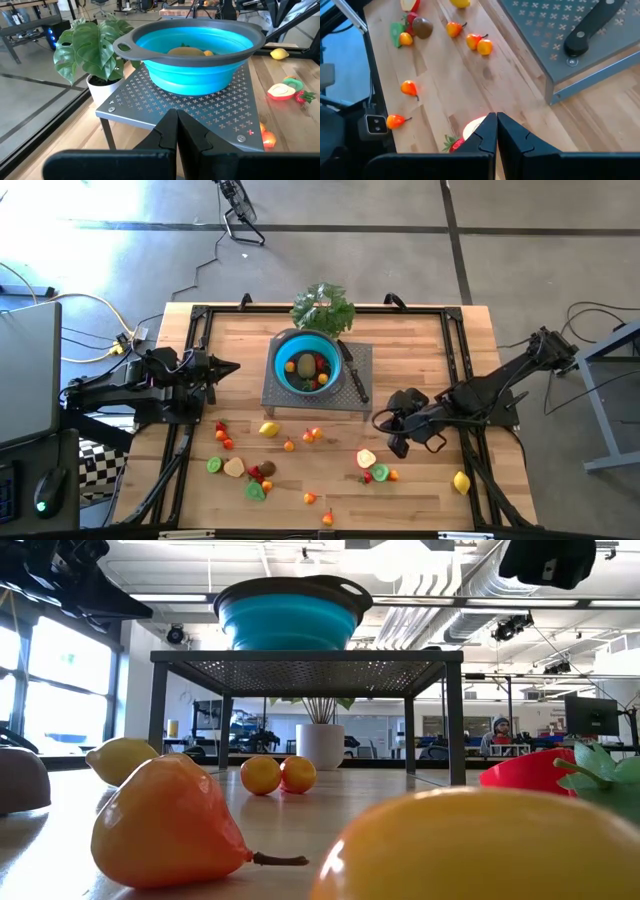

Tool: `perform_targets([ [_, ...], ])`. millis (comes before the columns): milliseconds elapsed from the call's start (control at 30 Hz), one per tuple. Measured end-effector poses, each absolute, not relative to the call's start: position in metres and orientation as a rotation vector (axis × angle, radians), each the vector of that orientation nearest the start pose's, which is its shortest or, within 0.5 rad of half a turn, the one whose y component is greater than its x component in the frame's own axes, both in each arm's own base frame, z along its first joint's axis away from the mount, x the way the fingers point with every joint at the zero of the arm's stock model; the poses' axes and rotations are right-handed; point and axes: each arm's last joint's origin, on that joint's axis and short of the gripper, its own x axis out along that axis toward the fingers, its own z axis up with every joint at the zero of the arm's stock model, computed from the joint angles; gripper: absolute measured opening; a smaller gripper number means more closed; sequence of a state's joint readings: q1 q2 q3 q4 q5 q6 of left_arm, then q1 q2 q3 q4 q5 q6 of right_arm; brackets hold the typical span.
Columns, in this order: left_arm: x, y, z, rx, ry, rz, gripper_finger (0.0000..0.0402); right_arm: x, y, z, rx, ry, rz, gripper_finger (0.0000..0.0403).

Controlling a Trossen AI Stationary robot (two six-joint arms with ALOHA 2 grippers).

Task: Pick & Place Fruit
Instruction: Put the lemon into the blue strainer bowl on the shelf

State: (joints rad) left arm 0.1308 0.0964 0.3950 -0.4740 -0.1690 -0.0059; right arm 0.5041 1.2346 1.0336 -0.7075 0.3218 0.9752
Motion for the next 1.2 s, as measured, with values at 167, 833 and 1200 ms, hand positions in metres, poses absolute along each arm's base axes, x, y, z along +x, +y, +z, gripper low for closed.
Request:
perform_targets([
  [167, 0.067, 0.014, 0.242, -0.002, 0.175, 0.300, 0.0000, 0.218, 0.109, 0.288, 0.533, 0.809, -0.253, 0.0003],
  [833, 0.067, 0.014, 0.242, -0.063, 0.166, 0.302, 0.0000, 0.225, 0.109, 0.284, 0.438, 0.727, -0.338, 0.0003],
  [1200, 0.068, 0.012, 0.241, -0.122, 0.161, 0.248, 0.0000, 0.237, 0.117, 0.276, 0.217, 0.693, -0.310, 0.0003],
])
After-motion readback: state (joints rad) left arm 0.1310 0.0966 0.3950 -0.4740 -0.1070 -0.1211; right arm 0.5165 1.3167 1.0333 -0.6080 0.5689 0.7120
